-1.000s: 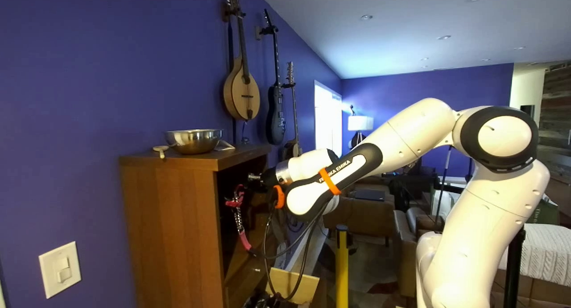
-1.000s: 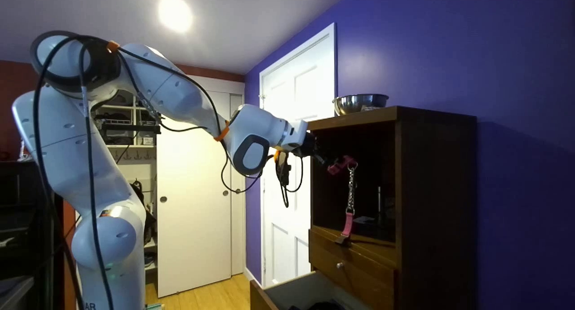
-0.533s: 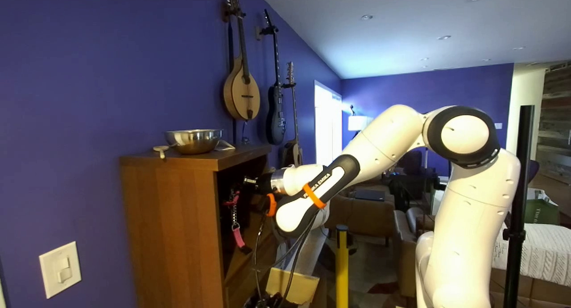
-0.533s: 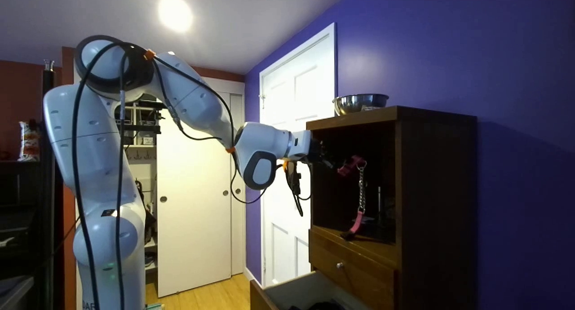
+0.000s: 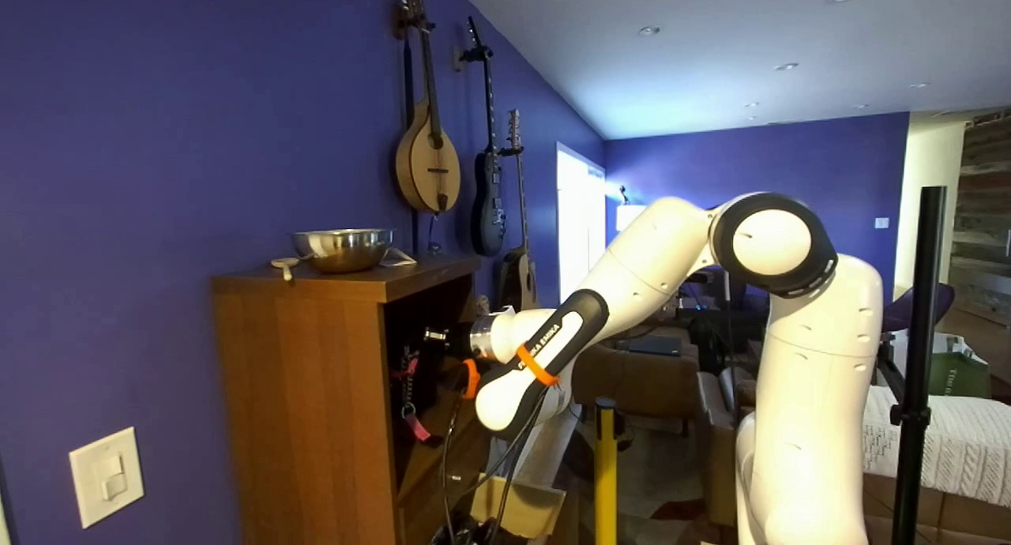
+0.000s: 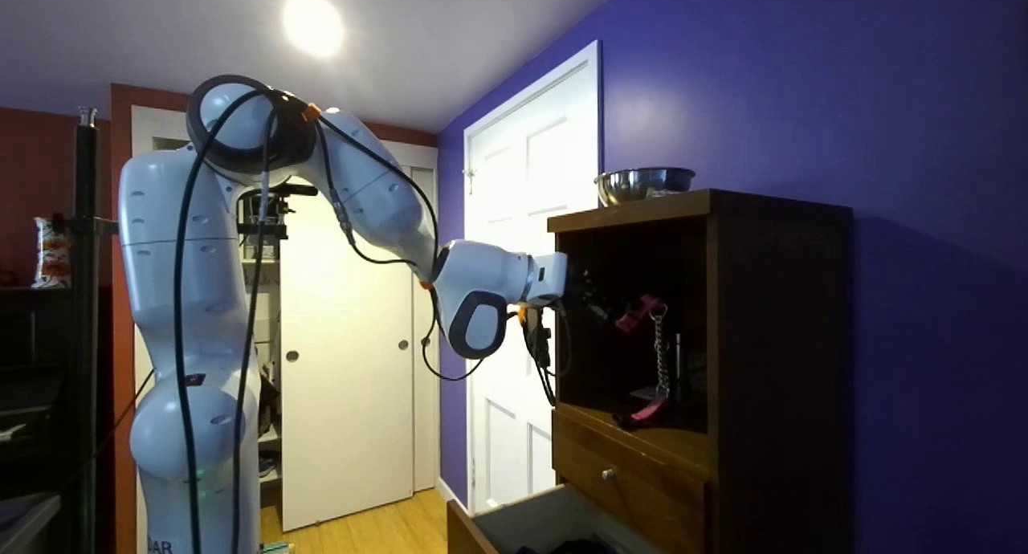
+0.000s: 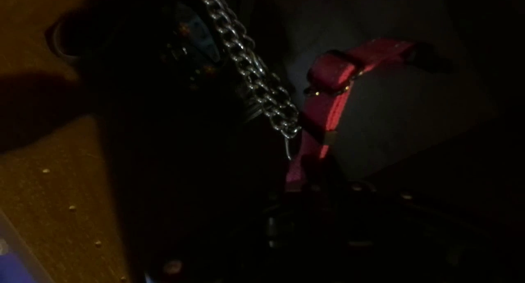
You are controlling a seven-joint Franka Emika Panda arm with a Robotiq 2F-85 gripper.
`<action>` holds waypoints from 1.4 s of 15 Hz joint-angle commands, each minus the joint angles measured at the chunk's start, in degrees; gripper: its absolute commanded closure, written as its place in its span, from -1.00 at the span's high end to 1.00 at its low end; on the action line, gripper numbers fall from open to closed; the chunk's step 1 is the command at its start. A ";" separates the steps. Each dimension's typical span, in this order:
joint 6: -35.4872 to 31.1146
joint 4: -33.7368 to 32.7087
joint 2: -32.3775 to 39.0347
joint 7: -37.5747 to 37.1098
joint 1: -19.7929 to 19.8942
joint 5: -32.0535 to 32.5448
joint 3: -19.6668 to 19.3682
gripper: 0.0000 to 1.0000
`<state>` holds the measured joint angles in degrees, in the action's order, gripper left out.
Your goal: Pick up the chains with the pink straps and put it on the top brown shelf
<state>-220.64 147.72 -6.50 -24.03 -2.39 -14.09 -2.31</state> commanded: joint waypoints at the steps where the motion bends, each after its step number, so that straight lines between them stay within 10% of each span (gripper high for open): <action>1: 1.21 -0.25 1.59 2.71 1.10 -0.80 0.41 -0.98; 19: 20.02 2.66 -1.28 14.33 2.16 1.78 1.49 -0.98; 21: 21.22 2.82 -1.79 14.56 2.16 2.08 1.66 -0.37</action>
<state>-201.81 148.85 -5.38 -10.05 -0.45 -13.26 -1.06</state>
